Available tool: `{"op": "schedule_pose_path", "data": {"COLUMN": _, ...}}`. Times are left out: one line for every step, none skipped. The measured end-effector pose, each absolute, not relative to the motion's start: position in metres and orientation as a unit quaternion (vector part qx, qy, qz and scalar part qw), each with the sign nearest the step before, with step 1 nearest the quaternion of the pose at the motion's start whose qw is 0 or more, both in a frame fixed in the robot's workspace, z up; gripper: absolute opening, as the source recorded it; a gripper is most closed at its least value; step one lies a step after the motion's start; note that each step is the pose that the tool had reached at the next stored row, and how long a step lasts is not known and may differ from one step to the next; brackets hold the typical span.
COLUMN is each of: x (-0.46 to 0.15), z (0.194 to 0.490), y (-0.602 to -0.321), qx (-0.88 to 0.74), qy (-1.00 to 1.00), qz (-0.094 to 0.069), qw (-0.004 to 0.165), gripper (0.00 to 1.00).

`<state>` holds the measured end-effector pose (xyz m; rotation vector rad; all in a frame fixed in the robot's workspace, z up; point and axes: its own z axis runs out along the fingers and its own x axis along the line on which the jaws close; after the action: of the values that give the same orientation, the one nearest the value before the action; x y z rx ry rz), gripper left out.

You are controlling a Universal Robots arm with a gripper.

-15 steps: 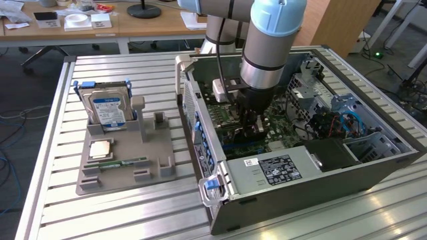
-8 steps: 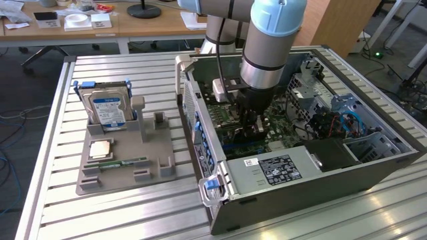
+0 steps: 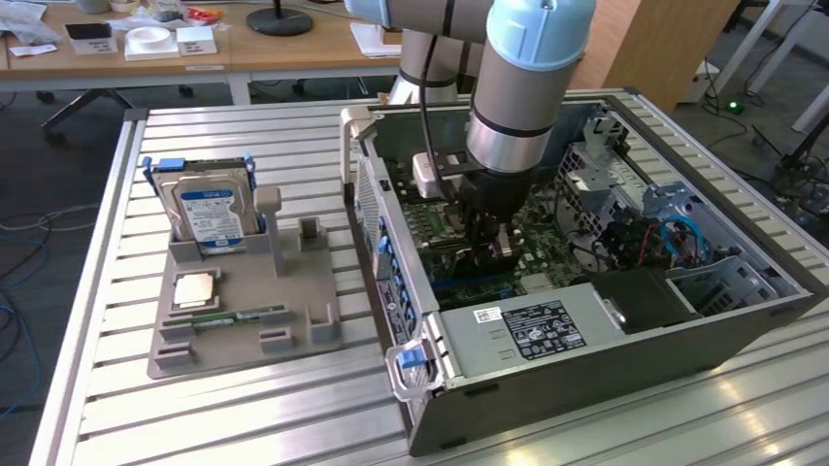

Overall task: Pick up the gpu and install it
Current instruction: 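Insert the gpu into the slot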

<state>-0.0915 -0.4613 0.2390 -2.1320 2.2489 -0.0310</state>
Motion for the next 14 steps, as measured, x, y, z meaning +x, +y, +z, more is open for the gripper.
{"op": "schedule_pose_path", "data": {"x": -0.0915, "z": 0.2390, "y": -0.4613, "qx": -0.688, "qy": 0.725, "qz": -0.010, "qw": 0.021, "gripper": 0.27}}
{"op": "schedule_pose_path", "data": {"x": -0.0918, "z": 0.2390, "y": -0.4613, "qx": -0.688, "qy": 0.725, "qz": -0.010, "qw": 0.021, "gripper": 0.27}}
{"op": "schedule_pose_path", "data": {"x": -0.0922, "z": 0.2389, "y": -0.4613, "qx": -0.688, "qy": 0.725, "qz": -0.010, "qw": 0.021, "gripper": 0.27}}
{"op": "schedule_pose_path", "data": {"x": -0.0924, "z": 0.2389, "y": -0.4613, "qx": -0.688, "qy": 0.725, "qz": -0.010, "qw": 0.021, "gripper": 0.27}}
{"op": "schedule_pose_path", "data": {"x": -0.0926, "z": 0.2389, "y": -0.4613, "qx": -0.688, "qy": 0.725, "qz": -0.010, "qw": 0.021, "gripper": 0.27}}
{"op": "schedule_pose_path", "data": {"x": -0.0929, "z": 0.2390, "y": -0.4613, "qx": -0.688, "qy": 0.726, "qz": -0.010, "qw": 0.021, "gripper": 0.27}}
{"op": "schedule_pose_path", "data": {"x": -0.0930, "z": 0.2390, "y": -0.4613, "qx": -0.688, "qy": 0.725, "qz": -0.010, "qw": 0.021, "gripper": 0.27}}
{"op": "schedule_pose_path", "data": {"x": -0.0932, "z": 0.2390, "y": -0.4613, "qx": -0.688, "qy": 0.725, "qz": -0.010, "qw": 0.021, "gripper": 0.27}}
{"op": "schedule_pose_path", "data": {"x": -0.0934, "z": 0.2390, "y": -0.4613, "qx": -0.688, "qy": 0.725, "qz": -0.010, "qw": 0.021, "gripper": 0.27}}
{"op": "schedule_pose_path", "data": {"x": -0.0935, "z": 0.2390, "y": -0.4613, "qx": -0.688, "qy": 0.725, "qz": -0.010, "qw": 0.021, "gripper": 0.27}}
{"op": "schedule_pose_path", "data": {"x": -0.0935, "z": 0.2390, "y": -0.4613, "qx": -0.688, "qy": 0.725, "qz": -0.010, "qw": 0.021, "gripper": 0.27}}
{"op": "schedule_pose_path", "data": {"x": -0.0936, "z": 0.2390, "y": -0.4613, "qx": -0.688, "qy": 0.725, "qz": -0.010, "qw": 0.021, "gripper": 0.27}}
{"op": "schedule_pose_path", "data": {"x": -0.0936, "z": 0.2389, "y": -0.4613, "qx": -0.688, "qy": 0.726, "qz": -0.010, "qw": 0.021, "gripper": 0.27}}
{"op": "schedule_pose_path", "data": {"x": -0.0937, "z": 0.2388, "y": -0.4614, "qx": -0.688, "qy": 0.726, "qz": -0.010, "qw": 0.021, "gripper": 0.27}}
